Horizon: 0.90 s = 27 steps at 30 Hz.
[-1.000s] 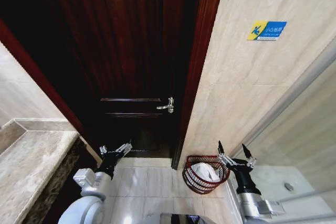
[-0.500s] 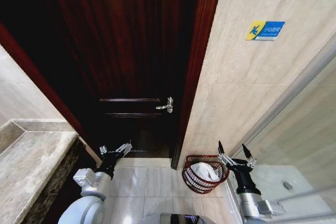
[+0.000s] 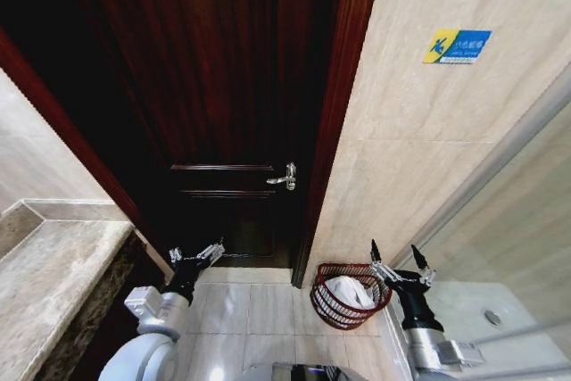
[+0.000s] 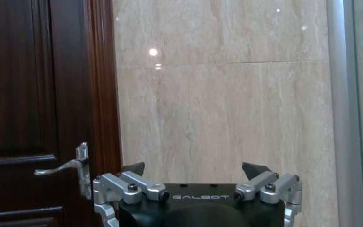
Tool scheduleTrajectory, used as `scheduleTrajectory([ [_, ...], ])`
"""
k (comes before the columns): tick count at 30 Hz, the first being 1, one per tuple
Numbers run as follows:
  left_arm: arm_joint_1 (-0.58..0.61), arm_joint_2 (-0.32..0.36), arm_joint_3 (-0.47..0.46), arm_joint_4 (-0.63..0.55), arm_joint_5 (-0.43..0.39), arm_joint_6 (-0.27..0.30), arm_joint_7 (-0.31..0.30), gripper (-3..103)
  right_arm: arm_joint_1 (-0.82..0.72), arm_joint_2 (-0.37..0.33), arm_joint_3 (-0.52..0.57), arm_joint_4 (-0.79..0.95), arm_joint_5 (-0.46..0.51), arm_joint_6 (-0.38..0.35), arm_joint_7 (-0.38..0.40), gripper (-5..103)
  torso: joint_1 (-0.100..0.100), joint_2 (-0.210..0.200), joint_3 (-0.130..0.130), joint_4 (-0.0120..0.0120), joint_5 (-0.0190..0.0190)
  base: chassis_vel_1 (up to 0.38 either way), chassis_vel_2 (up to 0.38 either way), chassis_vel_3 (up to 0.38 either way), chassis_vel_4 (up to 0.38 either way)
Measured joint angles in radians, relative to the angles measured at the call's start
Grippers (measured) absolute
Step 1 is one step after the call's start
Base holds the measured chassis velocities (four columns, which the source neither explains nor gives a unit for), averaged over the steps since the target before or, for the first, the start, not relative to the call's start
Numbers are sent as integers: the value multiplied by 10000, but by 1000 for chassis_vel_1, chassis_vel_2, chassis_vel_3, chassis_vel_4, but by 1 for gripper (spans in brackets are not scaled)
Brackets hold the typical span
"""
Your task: Discard the used towel into the hamper.
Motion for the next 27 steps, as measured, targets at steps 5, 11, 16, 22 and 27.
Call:
scheduleTrajectory([
  [5,0,0,0,0,0,0,0,97,0,0,0,1,0,2,0,100,138,320,169,0,0,0,0,0,0],
  [11,0,0,1,0,0,0,0,97,0,0,0,1,0,3,0,100,329,715,380,0,0,0,0,0,0],
  [16,0,0,0,0,0,0,0,97,0,0,1,1,0,3,-1,100,366,792,419,0,0,0,0,0,0],
  [22,0,0,0,0,0,0,0,97,0,0,0,1,0,3,-1,100,381,806,429,0,0,0,0,0,0],
  [27,0,0,0,0,0,1,0,97,0,0,0,1,0,3,-1,100,385,806,429,0,0,101,-83,-102,102],
])
